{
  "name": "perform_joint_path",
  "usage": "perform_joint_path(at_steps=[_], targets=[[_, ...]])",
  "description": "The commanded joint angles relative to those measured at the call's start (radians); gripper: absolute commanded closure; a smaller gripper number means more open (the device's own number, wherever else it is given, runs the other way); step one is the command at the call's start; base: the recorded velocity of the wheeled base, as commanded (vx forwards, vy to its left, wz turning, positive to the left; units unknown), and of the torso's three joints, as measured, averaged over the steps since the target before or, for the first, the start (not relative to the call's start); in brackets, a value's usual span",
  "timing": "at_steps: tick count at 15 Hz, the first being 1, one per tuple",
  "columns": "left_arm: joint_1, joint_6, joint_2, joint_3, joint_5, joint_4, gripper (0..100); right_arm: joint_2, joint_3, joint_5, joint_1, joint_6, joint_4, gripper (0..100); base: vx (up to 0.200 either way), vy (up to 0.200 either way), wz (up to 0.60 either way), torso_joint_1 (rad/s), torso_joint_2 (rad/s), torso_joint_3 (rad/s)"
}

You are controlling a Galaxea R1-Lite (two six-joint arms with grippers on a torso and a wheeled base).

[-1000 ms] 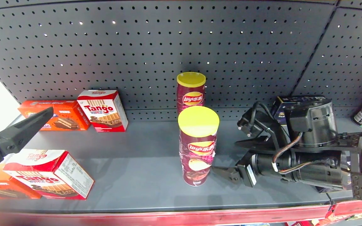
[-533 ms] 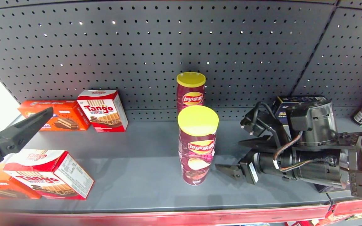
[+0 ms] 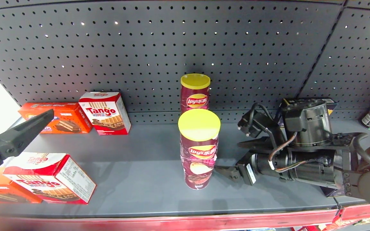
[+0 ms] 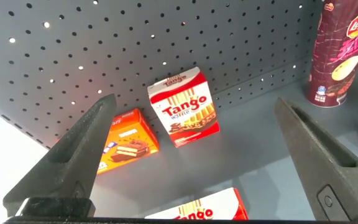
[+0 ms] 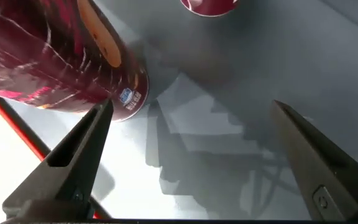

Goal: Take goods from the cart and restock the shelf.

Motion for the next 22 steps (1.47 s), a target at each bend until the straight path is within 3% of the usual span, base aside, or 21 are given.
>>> perform_joint_path(at_steps=[1,14,17,18,20,22], targets=[[-0.001,0.0,0.001,0.002,0.001,-0.001,0,0.0,0.004,-0.017,0.0,0.0,-0.002,0,0.0,0.0,0.0,0.0,0.0,0.0],[0.0,0.0,-0.062,0.005,0.002,0.002,0,-0.256,0.096,-0.027,-0.078,0.003,-0.027,0,0.0,0.0,0.0,0.0,0.0,0.0],[0.0,-0.001,-0.142,0.028,0.005,0.002,0,-0.402,0.098,-0.072,-0.164,0.006,-0.025,0,0.0,0.0,0.0,0.0,0.0,0.0],[0.002,-0.004,-0.191,0.051,0.007,0.012,0,-0.492,0.121,-0.079,-0.247,0.008,-0.025,0,0.0,0.0,0.0,0.0,0.0,0.0],[0.002,-0.006,-0.31,0.082,0.007,0.105,0,-0.66,0.205,-0.083,-0.373,0.009,-0.033,0,0.0,0.0,0.0,0.0,0.0,0.0],[0.002,-0.006,-0.448,0.08,0.007,0.302,0,-0.808,0.308,-0.084,-0.435,0.009,-0.057,0,0.0,0.0,0.0,0.0,0.0,0.0]])
